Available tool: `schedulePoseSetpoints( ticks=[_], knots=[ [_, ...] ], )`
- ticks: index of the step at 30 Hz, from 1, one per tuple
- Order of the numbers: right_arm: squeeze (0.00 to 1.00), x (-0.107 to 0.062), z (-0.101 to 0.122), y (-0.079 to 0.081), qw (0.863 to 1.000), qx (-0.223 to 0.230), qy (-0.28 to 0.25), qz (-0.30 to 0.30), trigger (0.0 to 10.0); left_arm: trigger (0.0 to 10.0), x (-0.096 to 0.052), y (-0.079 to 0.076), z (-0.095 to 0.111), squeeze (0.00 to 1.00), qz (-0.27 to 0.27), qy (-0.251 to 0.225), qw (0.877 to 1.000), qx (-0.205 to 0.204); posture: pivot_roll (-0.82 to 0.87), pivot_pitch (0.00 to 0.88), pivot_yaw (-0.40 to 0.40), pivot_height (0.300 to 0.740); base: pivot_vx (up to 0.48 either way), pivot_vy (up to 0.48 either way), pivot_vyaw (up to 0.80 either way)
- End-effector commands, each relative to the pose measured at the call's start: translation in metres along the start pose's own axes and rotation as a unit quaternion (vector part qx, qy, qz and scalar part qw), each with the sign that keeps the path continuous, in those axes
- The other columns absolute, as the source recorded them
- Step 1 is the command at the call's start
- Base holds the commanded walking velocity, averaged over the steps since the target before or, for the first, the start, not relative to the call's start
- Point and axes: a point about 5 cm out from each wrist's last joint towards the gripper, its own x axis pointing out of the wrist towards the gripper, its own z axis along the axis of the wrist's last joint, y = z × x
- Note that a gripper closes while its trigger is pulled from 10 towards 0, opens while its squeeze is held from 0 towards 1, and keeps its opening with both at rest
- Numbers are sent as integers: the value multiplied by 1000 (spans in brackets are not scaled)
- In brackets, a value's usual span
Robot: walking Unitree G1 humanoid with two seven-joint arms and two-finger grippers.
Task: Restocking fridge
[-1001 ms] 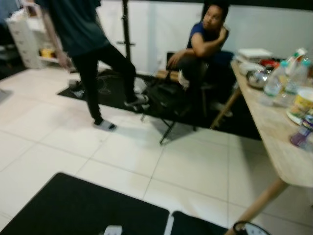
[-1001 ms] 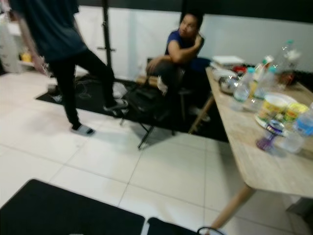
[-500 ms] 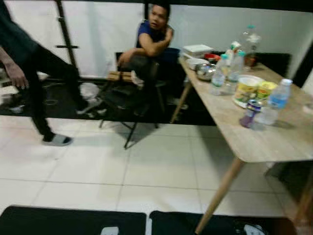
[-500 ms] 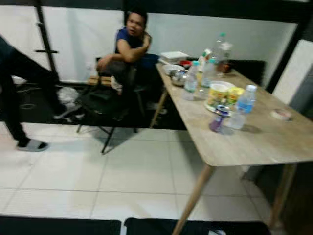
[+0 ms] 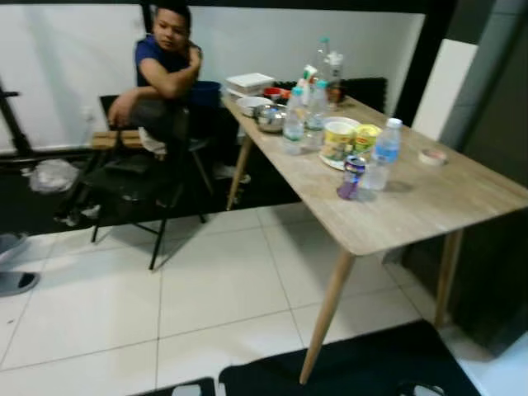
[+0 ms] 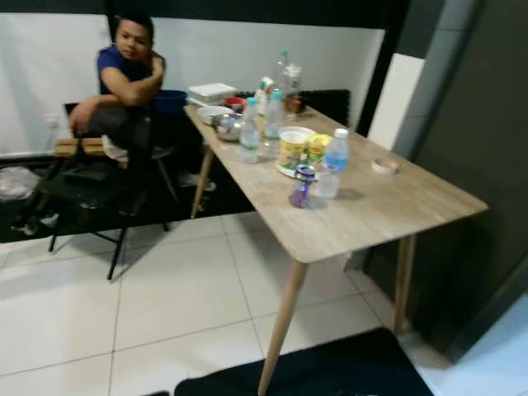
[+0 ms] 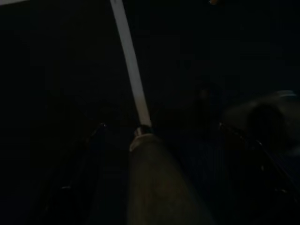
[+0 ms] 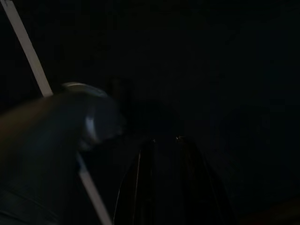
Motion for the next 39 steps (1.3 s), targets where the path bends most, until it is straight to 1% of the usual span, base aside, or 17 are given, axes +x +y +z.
schedulePoseSetpoints(
  ticks=[1, 16, 20, 33, 35, 39],
  knots=[
    [0, -1, -4, -3, 1000, 5, 5, -5, 10000, 10000, 0, 0, 3, 0, 1, -2, 1000, -4, -85, 0, 20, 740, 0, 0, -775],
    [0, -1, -5, -5, 1000, 5, 6, -9, 10000, 10000, 1, -3, 1, 0, -2, 4, 1000, -1, -92, 0, 19, 740, 0, 0, -775],
    [0, -2, -5, -6, 1000, 4, 5, -9, 10000, 10000, 1, -4, 1, 0, -6, 2, 1000, -10, -90, 0, 14, 740, 0, 0, -773],
    [0, -1, -3, -5, 1000, 5, 0, -8, 10000, 10000, 0, 0, 0, 0, 1, 0, 1000, -11, -90, 0, 21, 740, 0, 0, -773],
    [0, -1, -2, -5, 1000, -2, 0, -10, 10000, 10000, 0, 0, 0, 0, 1, 1, 1000, -9, -90, 0, 21, 740, 0, 0, 0],
    [0, -1, -1, -4, 1000, 3, -5, -8, 10000, 10000, 0, 0, 0, 0, 1, 0, 1000, -8, -89, 0, 20, 740, 0, 0, 0]
  ],
)
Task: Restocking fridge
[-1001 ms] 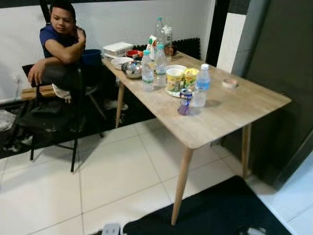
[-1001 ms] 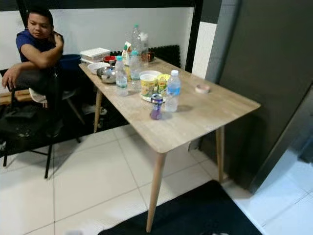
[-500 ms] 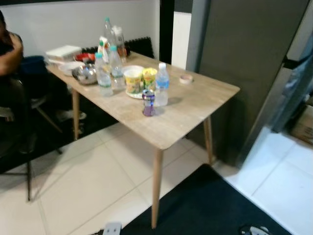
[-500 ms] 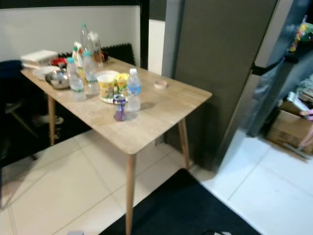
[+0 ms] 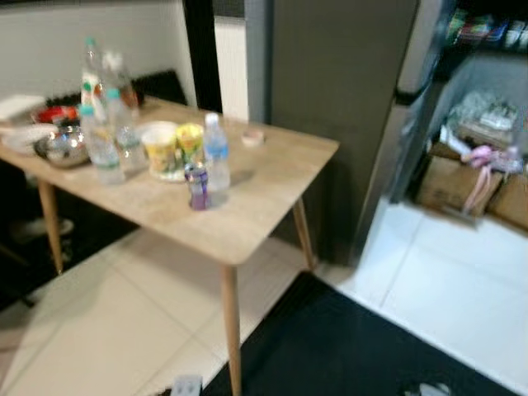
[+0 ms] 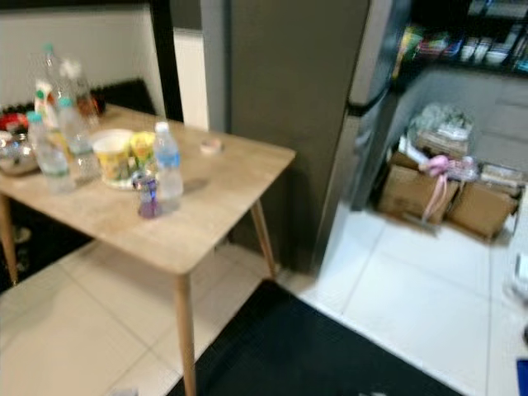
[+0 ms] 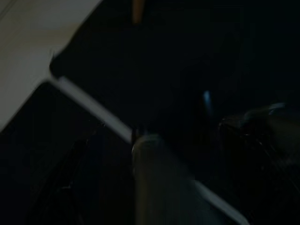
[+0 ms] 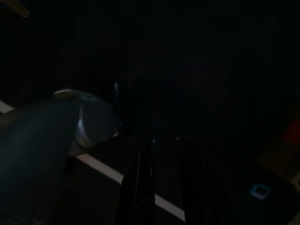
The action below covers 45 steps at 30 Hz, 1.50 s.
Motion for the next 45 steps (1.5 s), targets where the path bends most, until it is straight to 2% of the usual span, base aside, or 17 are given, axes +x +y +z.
schedulePoseSetpoints(
  ticks=[1, 7, 36, 41, 45],
  knots=[
    [0, 0, 3, 1, 1000, 4, -9, 1, 10000, 10000, 0, 2, 2, 0, 0, 0, 1000, -2, -89, 0, 21, 740, 0, 0, 0],
    [0, 0, 4, 2, 1000, 1, -11, 6, 10000, 10000, 0, -2, 1, 0, -17, 5, 1000, -2, -89, 0, 20, 740, 86, 0, 0],
    [0, 1, 5, 3, 1000, 0, -12, 7, 10000, 10000, 0, -3, 0, 0, -23, 8, 1000, 1, -88, 0, 19, 740, 272, 0, 0],
    [0, 0, 5, 2, 1000, 0, -12, 6, 10000, 10000, 0, -2, 2, 0, -20, -5, 1000, -14, -87, 0, 17, 740, 0, 0, 0],
    [0, 0, 5, 2, 1000, 0, -12, 5, 10000, 10000, 1, -4, 2, 0, -29, 0, 1000, 0, -87, 0, 17, 740, 0, -97, 0]
  ],
)
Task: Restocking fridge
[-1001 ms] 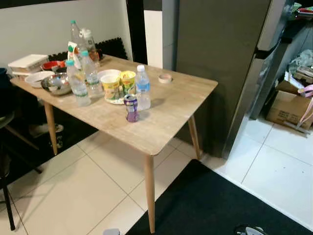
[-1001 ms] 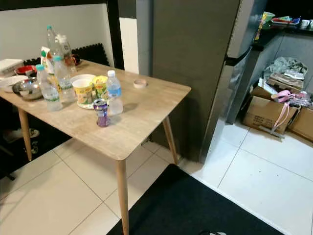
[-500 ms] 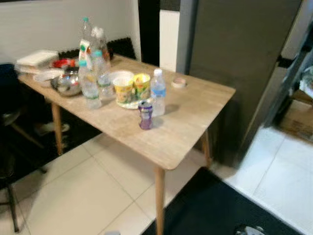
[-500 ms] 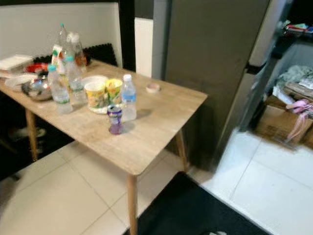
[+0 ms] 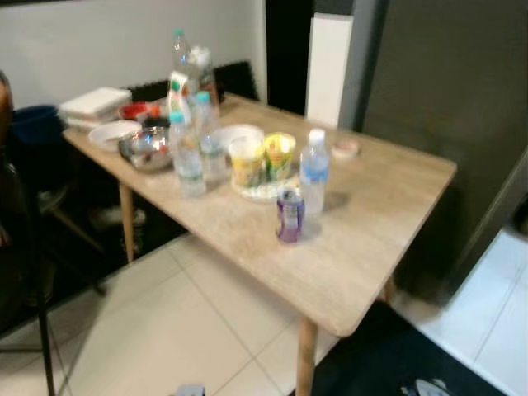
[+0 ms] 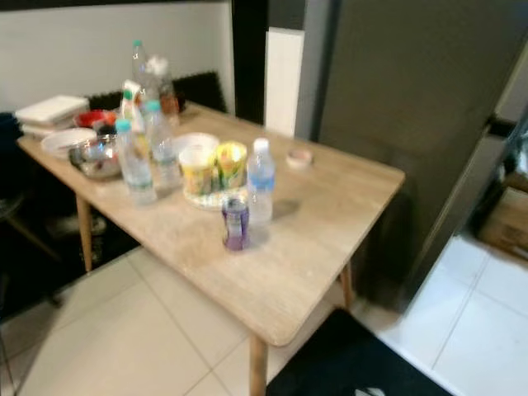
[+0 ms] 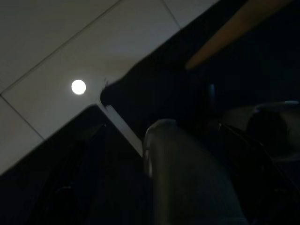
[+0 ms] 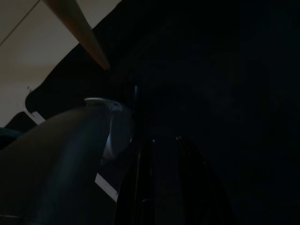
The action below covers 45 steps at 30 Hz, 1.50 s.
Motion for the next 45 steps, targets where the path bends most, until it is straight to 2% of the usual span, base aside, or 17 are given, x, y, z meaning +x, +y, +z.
schedulePoseSetpoints(
  ticks=[1, 22, 27, 33, 45],
  knots=[
    [0, 0, -6, 1, 1000, 5, 7, 0, 10000, 10000, -2, 3, -9, 0, 2, 15, 1000, 1, -87, 0, 17, 740, 0, -431, 0],
    [0, 0, -8, 2, 1000, 0, 10, 2, 10000, 10000, -2, 1, -10, 0, -1, 15, 1000, -3, -88, 0, 18, 740, 0, -467, 0],
    [0, 0, -5, 5, 1000, 16, -3, 26, 10000, 10000, -2, 2, -10, 0, -1, 16, 1000, -2, -87, 0, 17, 740, 0, -469, 0],
    [0, 0, -6, 7, 999, 16, 0, 41, 10000, 10000, -2, 2, -9, 0, -1, 16, 1000, -1, -86, 0, 16, 740, 0, -456, 0],
    [0, 0, -7, 11, 997, 16, 0, 69, 10000, 10000, -2, 2, -8, 0, 3, 13, 1000, -8, -89, 0, 16, 740, 0, -42, 767]
  ],
)
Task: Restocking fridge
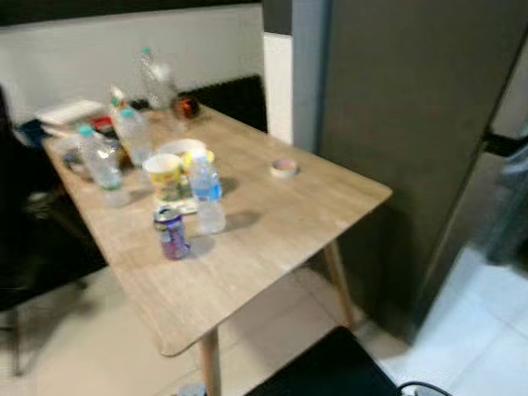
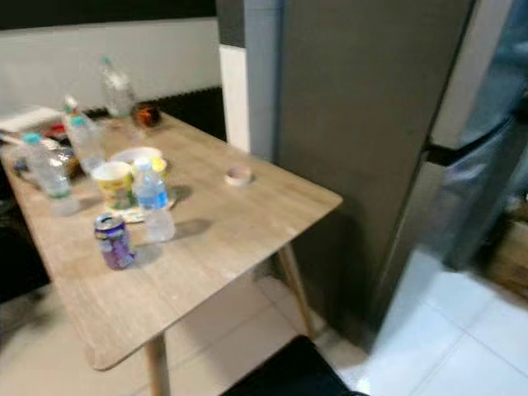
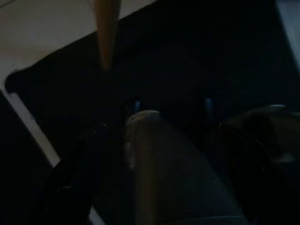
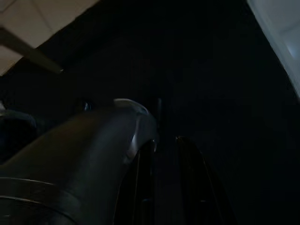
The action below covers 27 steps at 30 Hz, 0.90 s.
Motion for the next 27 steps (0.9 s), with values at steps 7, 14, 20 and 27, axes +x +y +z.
schedulePoseSetpoints(
  ticks=[7, 14, 20, 27],
  knots=[
    [0, 1, 1, 3, 1000, 3, -3, 5, 10000, 10000, -1, 4, -3, 0, 10, 6, 1000, -1, -94, 0, 15, 740, 0, 0, 677],
    [0, 1, -2, 2, 1000, 3, 4, -9, 10000, 10000, -1, 1, -5, 0, 3, 8, 1000, 4, -95, 0, 17, 740, 0, -65, 0],
    [0, 1, -2, 2, 1000, 1, 6, -9, 10000, 10000, -1, 3, -4, 0, 12, 10, 1000, 12, -95, 0, 17, 740, 0, -477, 0],
    [0, 1, -1, 3, 1000, -6, 8, -6, 10000, 10000, -1, 5, -2, 0, 20, 5, 1000, -1, -96, 0, 13, 740, 0, -194, 0]
  ],
)
